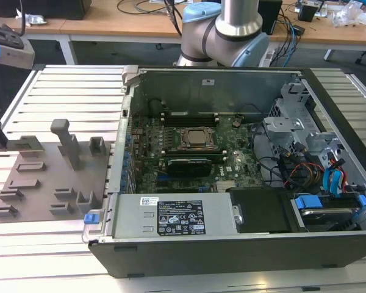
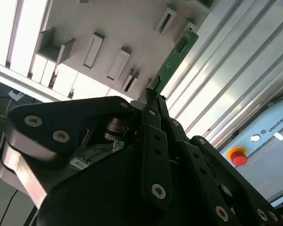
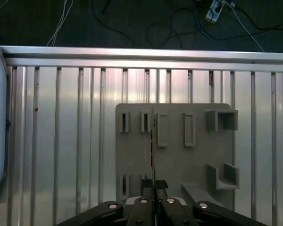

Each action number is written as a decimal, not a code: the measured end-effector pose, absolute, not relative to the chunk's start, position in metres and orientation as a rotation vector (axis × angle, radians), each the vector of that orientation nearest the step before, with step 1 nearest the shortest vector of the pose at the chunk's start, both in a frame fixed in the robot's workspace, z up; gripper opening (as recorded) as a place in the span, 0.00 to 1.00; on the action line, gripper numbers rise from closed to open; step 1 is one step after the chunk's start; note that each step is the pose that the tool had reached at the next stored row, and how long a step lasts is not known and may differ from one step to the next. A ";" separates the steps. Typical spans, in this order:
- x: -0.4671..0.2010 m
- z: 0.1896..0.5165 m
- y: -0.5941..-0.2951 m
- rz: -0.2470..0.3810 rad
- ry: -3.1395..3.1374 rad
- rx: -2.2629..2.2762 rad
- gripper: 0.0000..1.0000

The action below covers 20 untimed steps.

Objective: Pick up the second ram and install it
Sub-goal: 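Pick up the second ram and move it above second insertion slot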

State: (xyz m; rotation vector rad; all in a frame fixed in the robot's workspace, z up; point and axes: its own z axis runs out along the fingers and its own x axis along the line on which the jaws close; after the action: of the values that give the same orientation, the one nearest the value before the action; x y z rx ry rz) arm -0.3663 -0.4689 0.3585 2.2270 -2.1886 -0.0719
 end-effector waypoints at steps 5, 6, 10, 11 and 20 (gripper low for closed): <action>-0.366 0.375 -0.469 -0.072 -2.189 2.227 0.13; -0.366 0.379 -0.469 -0.072 -2.189 2.227 0.13; -0.366 0.405 -0.469 -0.072 -2.189 2.227 0.13; -0.366 0.411 -0.469 -0.072 -2.189 2.227 0.13; -0.326 0.419 -0.469 -0.068 -2.186 2.224 0.13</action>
State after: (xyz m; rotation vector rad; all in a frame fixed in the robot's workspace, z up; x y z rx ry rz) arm -0.3264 -0.4687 0.4188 2.2236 -2.1856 -0.0679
